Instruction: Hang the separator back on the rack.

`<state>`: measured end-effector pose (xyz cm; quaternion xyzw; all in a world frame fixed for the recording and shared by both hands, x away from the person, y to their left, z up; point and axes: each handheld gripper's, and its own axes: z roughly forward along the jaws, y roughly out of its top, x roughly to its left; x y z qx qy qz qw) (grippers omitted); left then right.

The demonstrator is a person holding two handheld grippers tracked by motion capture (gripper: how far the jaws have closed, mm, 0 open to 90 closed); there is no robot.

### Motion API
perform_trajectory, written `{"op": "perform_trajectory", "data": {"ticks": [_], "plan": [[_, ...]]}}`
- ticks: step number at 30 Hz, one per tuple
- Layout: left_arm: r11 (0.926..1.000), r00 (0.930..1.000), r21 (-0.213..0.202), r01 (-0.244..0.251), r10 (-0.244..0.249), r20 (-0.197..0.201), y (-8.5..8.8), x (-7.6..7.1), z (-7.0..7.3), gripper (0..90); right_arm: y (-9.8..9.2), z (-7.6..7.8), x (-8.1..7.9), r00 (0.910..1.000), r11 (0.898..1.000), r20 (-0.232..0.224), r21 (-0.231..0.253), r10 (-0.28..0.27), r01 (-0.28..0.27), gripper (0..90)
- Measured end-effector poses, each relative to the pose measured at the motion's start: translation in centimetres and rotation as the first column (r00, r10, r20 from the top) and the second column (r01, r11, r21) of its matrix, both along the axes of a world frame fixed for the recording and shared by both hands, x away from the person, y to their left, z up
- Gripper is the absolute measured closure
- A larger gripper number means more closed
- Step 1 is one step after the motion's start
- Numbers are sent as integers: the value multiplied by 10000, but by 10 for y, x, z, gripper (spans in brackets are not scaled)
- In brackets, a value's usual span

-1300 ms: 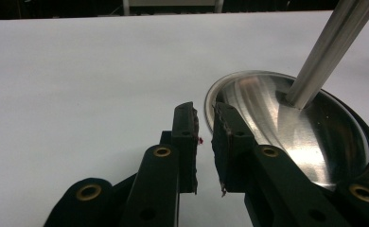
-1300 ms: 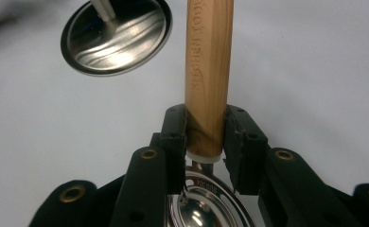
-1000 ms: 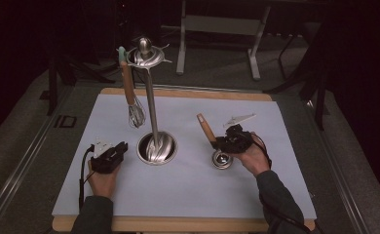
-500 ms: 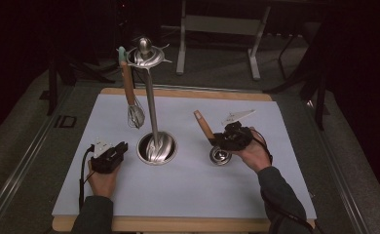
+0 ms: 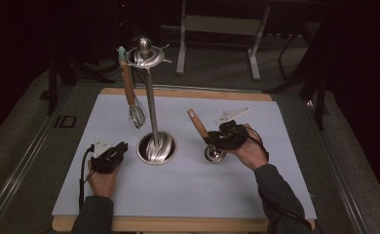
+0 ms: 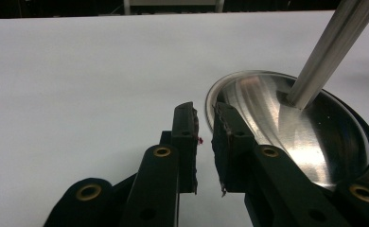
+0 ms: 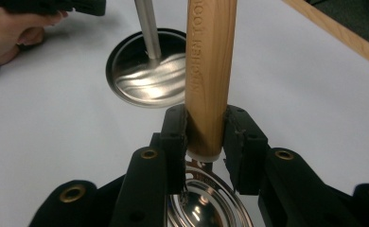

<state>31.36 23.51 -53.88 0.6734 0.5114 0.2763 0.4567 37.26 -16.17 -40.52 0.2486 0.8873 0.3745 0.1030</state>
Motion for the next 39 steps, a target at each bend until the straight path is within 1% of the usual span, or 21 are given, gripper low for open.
{"op": "perform_trajectory", "data": {"ticks": [8,12,13,18,20,23,27,39], "plan": [[10000,10000,-15,-5,5,11,0,0,0,796,11,13,-5,9988,9993,303,-3,384,-384,708],[10000,10000,-14,-4,4,6,0,0,0,796,14,17,-6,9983,9989,357,70,463,-466,708],[10000,10000,-8,-2,2,10,0,0,0,796,16,20,-8,9978,9983,358,161,557,-563,708],[10000,10000,-7,-4,4,21,0,0,0,796,22,28,-10,9957,9971,576,198,720,-733,709],[10000,10000,-3,1,-1,14,0,0,0,796,23,30,-10,9955,9969,598,229,735,-750,709],[10000,10000,-12,1,-1,-2,0,0,0,796,26,36,-11,9937,9963,802,275,784,-809,709],[10000,10000,-15,-4,4,10,0,0,0,796,28,39,-11,9923,9956,903,336,842,-875,709],[10000,10000,-24,-7,7,9,0,0,0,796,31,47,-11,9914,9936,986,651,858,-924,709]]}}
